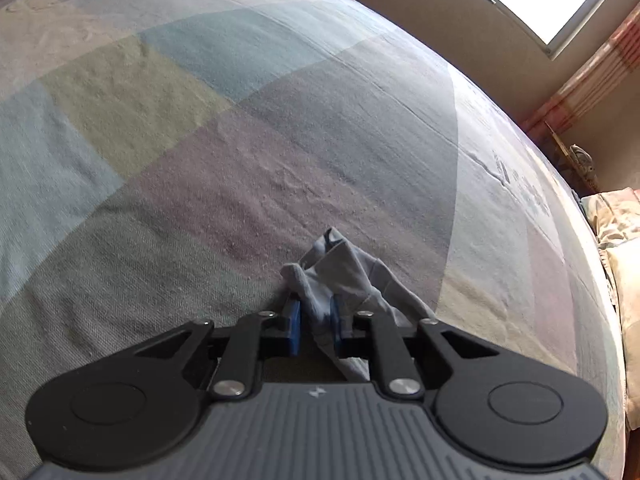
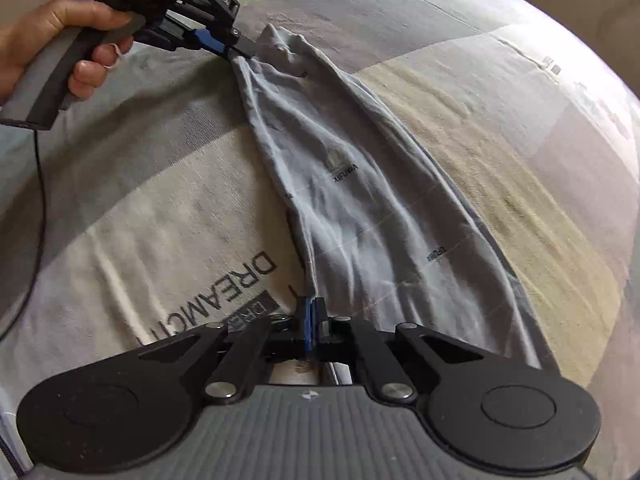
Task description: Fold clothes
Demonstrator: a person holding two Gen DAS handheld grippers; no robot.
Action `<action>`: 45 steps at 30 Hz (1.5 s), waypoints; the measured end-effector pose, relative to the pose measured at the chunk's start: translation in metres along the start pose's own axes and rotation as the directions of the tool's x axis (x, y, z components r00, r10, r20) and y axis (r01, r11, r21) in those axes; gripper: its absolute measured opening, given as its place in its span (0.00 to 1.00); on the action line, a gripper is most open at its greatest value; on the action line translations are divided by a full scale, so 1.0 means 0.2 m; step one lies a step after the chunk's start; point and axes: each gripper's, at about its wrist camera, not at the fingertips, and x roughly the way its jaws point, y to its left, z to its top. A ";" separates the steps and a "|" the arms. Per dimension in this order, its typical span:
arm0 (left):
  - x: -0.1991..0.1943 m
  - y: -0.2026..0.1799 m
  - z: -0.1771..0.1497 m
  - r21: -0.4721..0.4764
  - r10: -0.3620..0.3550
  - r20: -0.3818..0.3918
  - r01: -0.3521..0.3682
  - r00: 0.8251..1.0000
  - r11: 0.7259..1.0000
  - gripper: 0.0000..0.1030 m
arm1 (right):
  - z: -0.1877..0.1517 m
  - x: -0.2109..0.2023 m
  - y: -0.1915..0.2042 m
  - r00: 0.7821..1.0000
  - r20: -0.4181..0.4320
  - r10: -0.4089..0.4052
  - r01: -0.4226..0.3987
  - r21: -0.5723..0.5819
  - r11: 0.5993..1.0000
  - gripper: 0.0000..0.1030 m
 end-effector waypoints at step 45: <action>0.14 -0.36 -0.14 0.601 0.001 -0.210 0.129 0.978 0.789 0.38 | 0.12 -0.07 -0.34 0.979 0.171 -0.111 0.070 0.230 0.971 0.34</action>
